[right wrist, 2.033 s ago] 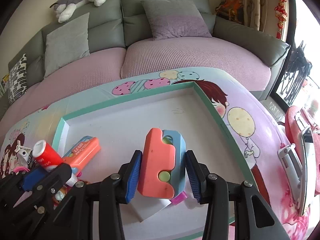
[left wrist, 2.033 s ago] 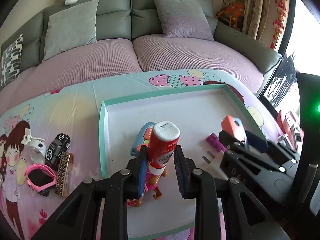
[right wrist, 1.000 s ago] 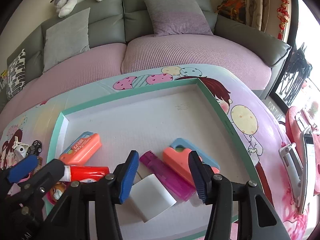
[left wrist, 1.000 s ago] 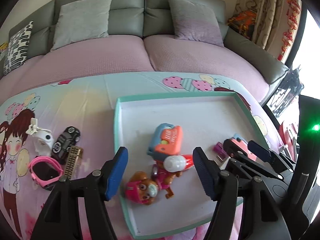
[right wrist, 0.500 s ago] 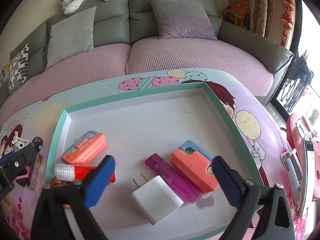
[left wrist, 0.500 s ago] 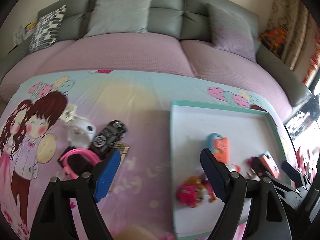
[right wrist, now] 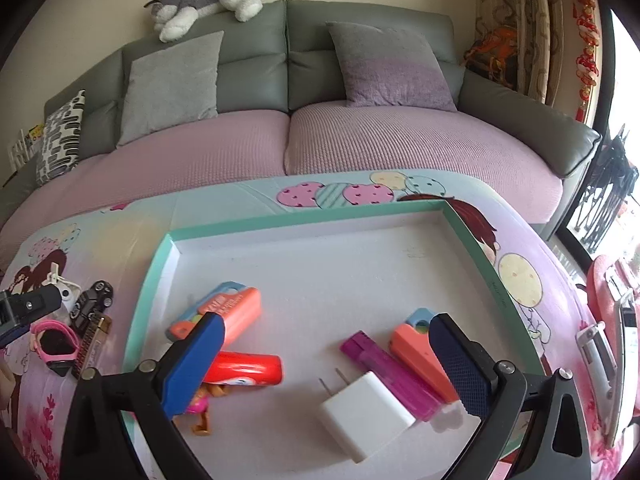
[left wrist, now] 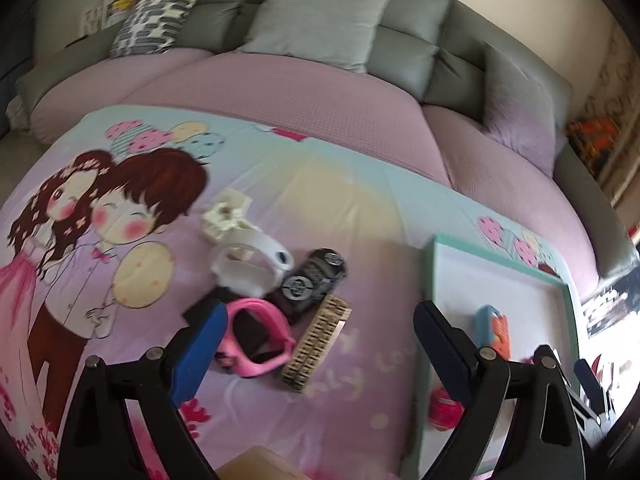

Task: Organize rigid objects
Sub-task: 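Withdraw both tools from the tray toward the remaining items, then grasp the gold patterned bar with the right tool while the left tool grasps the pink watch, then carry the gold bar and pink watch into the tray and open both tools, then withdraw both tools toward the black toy car and black charger, then grasp the black toy car with the right tool while the left tool grasps the black charger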

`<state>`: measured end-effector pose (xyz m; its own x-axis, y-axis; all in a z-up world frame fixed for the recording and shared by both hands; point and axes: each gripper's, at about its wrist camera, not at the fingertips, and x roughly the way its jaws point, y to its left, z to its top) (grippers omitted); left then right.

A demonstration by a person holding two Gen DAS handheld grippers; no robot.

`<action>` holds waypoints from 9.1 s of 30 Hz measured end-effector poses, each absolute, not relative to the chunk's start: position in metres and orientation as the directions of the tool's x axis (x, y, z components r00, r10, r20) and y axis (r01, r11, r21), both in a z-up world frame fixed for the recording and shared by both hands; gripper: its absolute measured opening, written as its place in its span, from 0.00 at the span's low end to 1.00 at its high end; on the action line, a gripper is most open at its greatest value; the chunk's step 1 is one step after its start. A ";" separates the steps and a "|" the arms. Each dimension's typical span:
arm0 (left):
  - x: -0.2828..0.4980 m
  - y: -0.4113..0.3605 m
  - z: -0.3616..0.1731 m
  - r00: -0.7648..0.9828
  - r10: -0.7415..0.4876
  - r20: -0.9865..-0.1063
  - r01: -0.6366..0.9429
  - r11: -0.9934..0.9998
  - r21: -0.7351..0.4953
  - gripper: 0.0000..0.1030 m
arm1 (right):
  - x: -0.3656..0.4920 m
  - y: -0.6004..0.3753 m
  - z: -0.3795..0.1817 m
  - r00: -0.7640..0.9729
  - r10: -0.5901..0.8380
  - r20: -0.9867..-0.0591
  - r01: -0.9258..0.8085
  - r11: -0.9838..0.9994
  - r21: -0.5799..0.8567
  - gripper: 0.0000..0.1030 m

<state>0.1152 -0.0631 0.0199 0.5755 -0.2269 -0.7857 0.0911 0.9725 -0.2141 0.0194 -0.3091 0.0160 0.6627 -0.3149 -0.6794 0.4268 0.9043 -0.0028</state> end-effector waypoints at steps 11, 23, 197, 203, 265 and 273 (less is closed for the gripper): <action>0.125 0.009 0.012 0.603 -0.135 -0.786 -0.094 0.967 -0.238 0.96 | 0.034 -0.266 0.025 0.742 -0.160 -0.652 0.293 0.951 0.101 1.00; 0.132 0.053 -0.002 0.626 -0.145 -0.766 -0.163 0.936 -0.310 1.00 | 0.062 -0.189 0.016 0.739 0.010 -0.673 0.110 0.985 0.136 1.00; 0.123 -0.103 0.003 0.539 -0.340 -0.771 0.234 0.940 -0.251 0.90 | 0.025 -0.322 0.016 0.618 -0.310 -0.723 0.445 0.895 -0.003 1.00; 0.125 -0.084 0.008 0.557 -0.339 -0.758 0.193 0.941 -0.279 0.90 | 0.025 -0.319 0.017 0.640 -0.298 -0.708 0.446 0.895 0.027 1.00; 0.149 -0.009 -0.033 0.458 -0.185 -0.869 0.161 0.979 -0.124 0.63 | 0.076 -0.194 -0.001 0.652 -0.029 -0.758 0.120 0.991 0.065 1.00; 0.153 0.019 -0.033 0.469 -0.125 -0.875 0.057 0.992 -0.111 0.63 | 0.092 -0.174 0.008 0.662 0.019 -0.749 0.025 0.999 0.048 1.00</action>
